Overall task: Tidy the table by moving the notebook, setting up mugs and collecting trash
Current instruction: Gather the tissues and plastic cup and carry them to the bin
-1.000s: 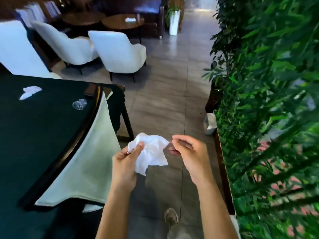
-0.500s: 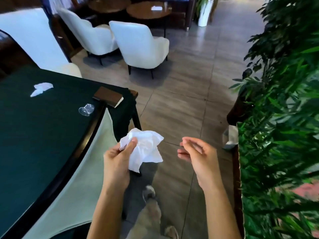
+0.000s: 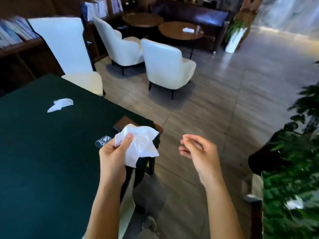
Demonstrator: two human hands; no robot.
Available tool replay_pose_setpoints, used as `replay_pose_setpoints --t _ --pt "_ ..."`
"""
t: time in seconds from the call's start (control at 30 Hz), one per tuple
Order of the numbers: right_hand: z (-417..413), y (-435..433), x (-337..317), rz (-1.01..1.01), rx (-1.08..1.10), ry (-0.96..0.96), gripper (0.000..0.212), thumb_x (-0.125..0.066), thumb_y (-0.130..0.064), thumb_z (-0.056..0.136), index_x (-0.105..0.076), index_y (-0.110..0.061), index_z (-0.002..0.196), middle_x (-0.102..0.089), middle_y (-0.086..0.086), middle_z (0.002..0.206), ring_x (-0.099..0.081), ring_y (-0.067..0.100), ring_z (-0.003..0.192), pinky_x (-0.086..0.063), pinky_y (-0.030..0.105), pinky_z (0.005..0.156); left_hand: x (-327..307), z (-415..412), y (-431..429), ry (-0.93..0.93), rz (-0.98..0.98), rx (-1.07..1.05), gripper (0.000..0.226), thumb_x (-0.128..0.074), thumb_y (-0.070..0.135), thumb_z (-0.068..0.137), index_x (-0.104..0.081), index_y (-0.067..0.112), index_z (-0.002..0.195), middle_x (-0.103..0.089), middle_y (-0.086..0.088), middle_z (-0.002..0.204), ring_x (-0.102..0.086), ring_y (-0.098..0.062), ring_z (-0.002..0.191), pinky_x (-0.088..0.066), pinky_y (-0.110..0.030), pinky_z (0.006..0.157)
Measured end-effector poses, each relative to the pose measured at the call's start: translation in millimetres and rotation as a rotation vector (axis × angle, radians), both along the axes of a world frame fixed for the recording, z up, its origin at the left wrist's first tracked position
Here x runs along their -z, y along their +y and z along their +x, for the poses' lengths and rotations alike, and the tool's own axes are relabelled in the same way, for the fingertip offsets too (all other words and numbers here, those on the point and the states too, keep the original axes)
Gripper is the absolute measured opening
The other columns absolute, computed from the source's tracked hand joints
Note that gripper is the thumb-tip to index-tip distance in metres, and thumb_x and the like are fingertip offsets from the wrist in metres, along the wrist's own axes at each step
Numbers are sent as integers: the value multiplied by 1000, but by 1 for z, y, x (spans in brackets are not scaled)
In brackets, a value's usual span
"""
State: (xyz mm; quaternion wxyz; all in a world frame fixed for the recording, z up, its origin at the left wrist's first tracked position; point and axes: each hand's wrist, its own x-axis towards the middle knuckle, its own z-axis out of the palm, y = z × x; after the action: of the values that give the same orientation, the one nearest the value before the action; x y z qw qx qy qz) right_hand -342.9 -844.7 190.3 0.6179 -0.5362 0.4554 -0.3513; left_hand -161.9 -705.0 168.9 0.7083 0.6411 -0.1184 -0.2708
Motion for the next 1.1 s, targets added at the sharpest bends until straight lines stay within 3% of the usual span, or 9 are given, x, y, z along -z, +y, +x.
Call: replay_pose_setpoints --t 0.1,0.27,0.37,0.57,0.7,0.8,0.83,0.97,1.1 --pt "53 -18 -2 -41 -89 23 18 -71 -11 97 -80 -25 92 -83 -2 88 -79 13 78 -64 22 68 5 46 -6 21 -14 -100 20 -73 30 95 -81 13 89 -82 -2 91 -78 -17 86 -58 -29 74" --pt "132 -33 16 -92 -295 112 17 -70 -13 97 -79 -26 93 -82 -6 87 -77 10 75 -64 23 70 30 91 17 74 6 -270 29 -71 32 92 -73 5 82 -74 -1 85 -68 -23 84 -50 -38 77" --pt "179 -39 31 -147 -442 195 17 -70 -17 95 -79 -31 88 -81 -8 83 -76 7 74 -62 23 70 41 111 34 154 -18 -430 22 -72 27 96 -79 14 79 -76 1 85 -70 -21 84 -51 -36 75" --pt "258 -44 75 -337 -780 432 13 -74 -22 94 -77 -33 96 -80 -10 91 -77 14 86 -64 45 88 51 129 61 212 -59 -675 16 -71 21 99 -81 10 93 -79 -6 95 -74 -21 89 -55 -35 78" --pt "303 -46 109 -369 -968 513 13 -76 -24 91 -79 -30 103 -79 -8 96 -76 11 88 -64 43 89 52 129 69 235 -34 -824 19 -70 23 100 -80 12 89 -79 0 91 -75 -17 85 -56 -31 74" --pt "339 -48 135 -423 -1095 552 22 -76 -19 89 -79 -25 109 -81 -1 107 -70 -3 82 -56 20 84 49 125 67 203 28 -907 23 -69 26 98 -75 3 95 -77 -1 93 -74 -18 88 -55 -34 78" --pt "350 -48 142 -452 -1147 584 28 -75 -18 88 -78 -22 116 -80 1 115 -70 0 85 -51 18 84 47 124 65 205 42 -954 24 -70 27 97 -76 4 97 -78 -2 94 -74 -19 89 -55 -35 80" --pt "380 -50 164 -555 -1331 673 54 -74 -10 90 -62 -16 142 -65 14 138 -64 29 122 -47 35 106 42 118 51 242 20 -1100 22 -70 27 98 -80 8 101 -78 0 98 -75 -19 94 -56 -35 83" --pt "401 -49 184 -624 -1496 726 61 -73 -13 91 -54 -15 150 -58 18 145 -55 33 134 -38 36 114 45 114 26 263 63 -1169 26 -70 29 100 -78 4 101 -79 -2 98 -75 -20 93 -56 -36 83"
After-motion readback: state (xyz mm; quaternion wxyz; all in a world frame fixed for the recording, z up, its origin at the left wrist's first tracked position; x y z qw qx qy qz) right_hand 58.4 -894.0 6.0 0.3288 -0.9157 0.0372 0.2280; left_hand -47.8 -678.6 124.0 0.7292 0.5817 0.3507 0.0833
